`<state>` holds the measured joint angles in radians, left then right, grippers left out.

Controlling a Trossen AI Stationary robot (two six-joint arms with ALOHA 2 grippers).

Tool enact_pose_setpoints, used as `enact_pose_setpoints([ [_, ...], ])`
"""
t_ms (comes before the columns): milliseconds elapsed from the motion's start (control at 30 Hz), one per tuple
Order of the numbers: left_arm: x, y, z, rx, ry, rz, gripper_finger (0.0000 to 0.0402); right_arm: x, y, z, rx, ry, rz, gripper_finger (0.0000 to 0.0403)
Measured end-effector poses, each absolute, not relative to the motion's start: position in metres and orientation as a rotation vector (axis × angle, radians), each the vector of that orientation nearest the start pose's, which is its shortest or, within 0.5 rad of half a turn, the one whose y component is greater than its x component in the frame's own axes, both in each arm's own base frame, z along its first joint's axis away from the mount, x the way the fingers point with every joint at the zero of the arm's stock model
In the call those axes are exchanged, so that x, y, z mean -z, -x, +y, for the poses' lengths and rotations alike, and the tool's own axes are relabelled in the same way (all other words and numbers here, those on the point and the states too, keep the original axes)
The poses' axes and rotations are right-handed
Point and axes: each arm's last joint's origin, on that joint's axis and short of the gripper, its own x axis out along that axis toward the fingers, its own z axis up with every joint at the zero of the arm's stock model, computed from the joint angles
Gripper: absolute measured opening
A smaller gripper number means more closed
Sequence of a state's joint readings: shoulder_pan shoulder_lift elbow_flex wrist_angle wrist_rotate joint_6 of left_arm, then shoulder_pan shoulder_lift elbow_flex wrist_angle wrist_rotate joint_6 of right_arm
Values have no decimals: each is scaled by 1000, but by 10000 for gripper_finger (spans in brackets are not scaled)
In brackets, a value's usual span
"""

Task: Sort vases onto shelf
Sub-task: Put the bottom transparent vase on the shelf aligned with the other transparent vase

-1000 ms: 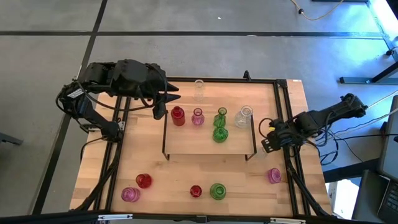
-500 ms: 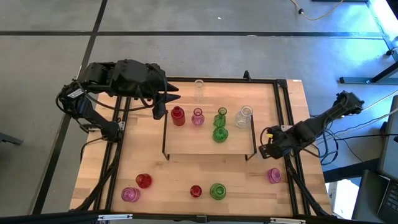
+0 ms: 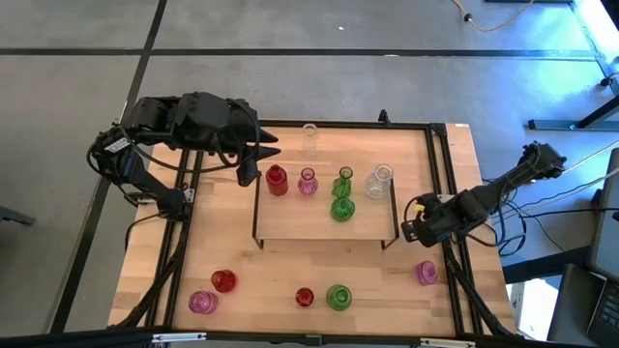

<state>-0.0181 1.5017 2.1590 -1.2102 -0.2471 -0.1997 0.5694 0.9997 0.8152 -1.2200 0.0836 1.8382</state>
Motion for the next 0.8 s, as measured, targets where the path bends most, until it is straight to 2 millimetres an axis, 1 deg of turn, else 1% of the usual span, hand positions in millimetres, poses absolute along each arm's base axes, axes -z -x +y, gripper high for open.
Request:
enact_pose_setpoints([
  [133,-514,-241,3,-272,121,525,121,-231,-125,77,868,-1096,1196,119],
  [200,-514,-241,3,-273,121,525,121,-228,-125,77,869,-1096,1197,111],
  [267,-514,-241,3,-273,121,525,121,-228,-124,77,870,-1093,1196,85],
  [333,-514,-241,3,-272,121,525,121,-228,-124,77,869,-1094,1197,35],
  [367,-514,-241,3,-272,120,525,121,-228,-125,78,857,-1095,1196,19],
  [533,-514,-241,3,-265,97,523,121,-233,-123,78,812,-1074,1246,6],
  [600,-515,-242,3,-261,92,509,121,-244,-122,77,779,-1059,1265,5],
  [700,-518,-243,3,-253,71,486,121,-269,-115,73,773,-1017,1303,3],
  [800,-519,-244,3,-248,57,470,121,-304,-109,70,746,-991,1308,2],
])
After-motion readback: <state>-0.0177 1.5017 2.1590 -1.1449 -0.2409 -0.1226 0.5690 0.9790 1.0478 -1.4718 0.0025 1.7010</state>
